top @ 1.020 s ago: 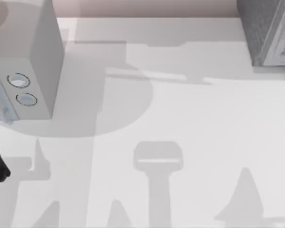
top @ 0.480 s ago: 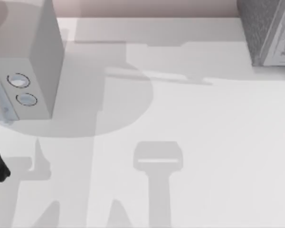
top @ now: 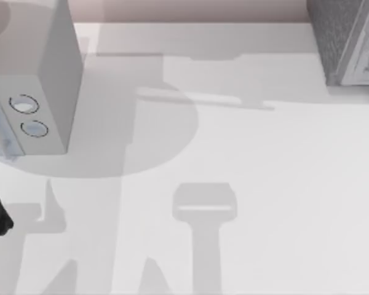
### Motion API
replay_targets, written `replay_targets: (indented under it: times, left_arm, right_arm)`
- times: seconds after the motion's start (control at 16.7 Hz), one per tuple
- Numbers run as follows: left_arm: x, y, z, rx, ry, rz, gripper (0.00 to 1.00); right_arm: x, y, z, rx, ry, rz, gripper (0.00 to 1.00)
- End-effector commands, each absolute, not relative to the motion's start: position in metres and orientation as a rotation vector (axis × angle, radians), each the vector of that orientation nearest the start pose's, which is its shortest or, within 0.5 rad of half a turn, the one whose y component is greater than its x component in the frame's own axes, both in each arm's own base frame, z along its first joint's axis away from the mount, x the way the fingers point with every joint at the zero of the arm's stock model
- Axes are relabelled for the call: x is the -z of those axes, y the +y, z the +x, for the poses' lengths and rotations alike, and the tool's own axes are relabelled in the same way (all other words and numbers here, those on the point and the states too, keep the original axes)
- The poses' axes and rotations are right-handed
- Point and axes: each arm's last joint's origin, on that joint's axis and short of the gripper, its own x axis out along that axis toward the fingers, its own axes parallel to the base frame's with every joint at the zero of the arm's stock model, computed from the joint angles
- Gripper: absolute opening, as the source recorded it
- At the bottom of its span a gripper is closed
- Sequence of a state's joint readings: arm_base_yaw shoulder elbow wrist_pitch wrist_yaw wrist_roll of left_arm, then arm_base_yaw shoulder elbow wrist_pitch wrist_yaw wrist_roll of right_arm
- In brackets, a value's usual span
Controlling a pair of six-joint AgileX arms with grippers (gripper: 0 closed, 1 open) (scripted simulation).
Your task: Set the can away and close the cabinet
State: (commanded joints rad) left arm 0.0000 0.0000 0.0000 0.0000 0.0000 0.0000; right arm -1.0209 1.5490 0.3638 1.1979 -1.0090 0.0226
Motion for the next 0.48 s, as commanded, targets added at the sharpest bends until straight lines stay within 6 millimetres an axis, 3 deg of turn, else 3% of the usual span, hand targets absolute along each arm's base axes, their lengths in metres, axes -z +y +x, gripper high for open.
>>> replay_targets:
  times: [0.24,0.48]
  left_arm:
    - [-0.160,-0.001,0.106,0.000,0.000,0.000,1.00]
    - [-0.160,-0.001,0.106,0.000,0.000,0.000,1.00]
  right_arm:
    - [-0.175,-0.214,0.163,-0.004,0.007,0.003,1.00]
    - [-0.219,-0.241,0.179,-0.004,0.007,0.003,1.00]
